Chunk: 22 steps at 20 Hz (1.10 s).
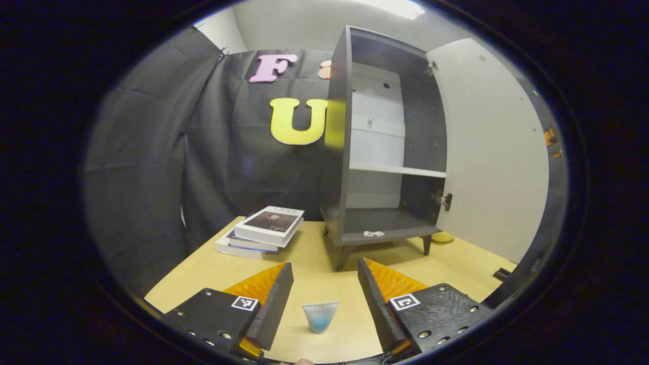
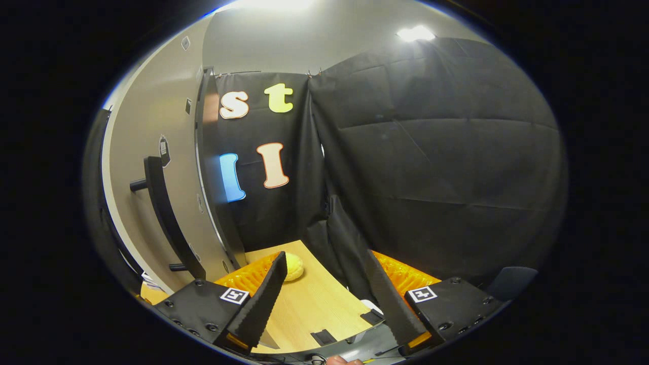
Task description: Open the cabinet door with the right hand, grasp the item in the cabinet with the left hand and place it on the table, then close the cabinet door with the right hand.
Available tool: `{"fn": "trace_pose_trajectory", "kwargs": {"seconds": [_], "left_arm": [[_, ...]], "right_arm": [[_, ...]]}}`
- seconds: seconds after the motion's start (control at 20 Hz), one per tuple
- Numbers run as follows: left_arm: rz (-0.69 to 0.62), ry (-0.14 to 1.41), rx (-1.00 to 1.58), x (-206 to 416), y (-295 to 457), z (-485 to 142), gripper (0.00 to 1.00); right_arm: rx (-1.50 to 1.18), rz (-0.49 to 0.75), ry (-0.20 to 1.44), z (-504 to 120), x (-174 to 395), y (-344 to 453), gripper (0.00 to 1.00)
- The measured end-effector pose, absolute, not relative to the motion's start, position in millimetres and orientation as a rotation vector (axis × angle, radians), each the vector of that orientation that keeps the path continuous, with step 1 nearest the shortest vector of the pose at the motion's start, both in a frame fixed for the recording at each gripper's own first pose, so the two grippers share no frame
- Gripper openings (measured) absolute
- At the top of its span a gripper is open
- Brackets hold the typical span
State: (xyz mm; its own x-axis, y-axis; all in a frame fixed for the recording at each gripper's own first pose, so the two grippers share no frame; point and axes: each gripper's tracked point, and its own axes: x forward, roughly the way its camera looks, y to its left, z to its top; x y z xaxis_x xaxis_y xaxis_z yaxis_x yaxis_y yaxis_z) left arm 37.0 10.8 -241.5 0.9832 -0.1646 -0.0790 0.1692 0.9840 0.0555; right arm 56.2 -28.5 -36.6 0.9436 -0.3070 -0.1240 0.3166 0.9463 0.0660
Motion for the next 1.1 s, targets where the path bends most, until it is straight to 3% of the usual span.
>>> {"fn": "trace_pose_trajectory", "kwargs": {"seconds": [0.35,0.45,0.5,0.55,0.7,0.75,0.8,0.9,0.95,1.1], "left_arm": [[-0.163,-0.044,-0.057,12.4,5.8,-136.9,0.77],[-0.175,-0.064,-0.059,10.6,6.8,-119.1,0.78],[-0.166,-0.081,-0.048,12.1,11.9,-108.6,0.77],[-0.153,-0.095,-0.039,11.6,16.6,-100.0,0.78],[-0.115,-0.106,-0.018,8.6,25.6,-81.5,0.78],[-0.104,-0.109,-0.009,8.3,28.9,-76.8,0.78],[-0.093,-0.109,0.005,8.7,31.8,-73.8,0.79],[-0.081,-0.110,0.039,9.6,37.2,-70.5,0.78],[-0.083,-0.103,0.050,12.4,36.8,-74.2,0.91],[-0.071,-0.078,0.081,13.1,39.2,-75.5,0.93]], "right_arm": [[0.078,-0.289,0.047,-12.0,62.4,-11.2,0.98],[0.089,-0.274,0.030,-4.4,63.9,-6.6,0.98],[0.089,-0.268,0.016,1.1,63.7,-5.3,0.92],[0.086,-0.266,0.006,5.5,63.3,-5.2,0.98],[0.085,-0.261,-0.002,11.8,62.7,-4.8,0.98],[0.084,-0.262,-0.005,13.3,62.5,-5.1,0.92],[0.086,-0.260,-0.007,14.2,62.8,-3.9,0.98],[0.088,-0.248,-0.006,13.3,65.2,2.6,0.98],[0.086,-0.242,-0.002,12.1,66.4,5.5,0.98],[0.078,-0.220,-0.006,14.3,66.6,12.0,0.98]]}}
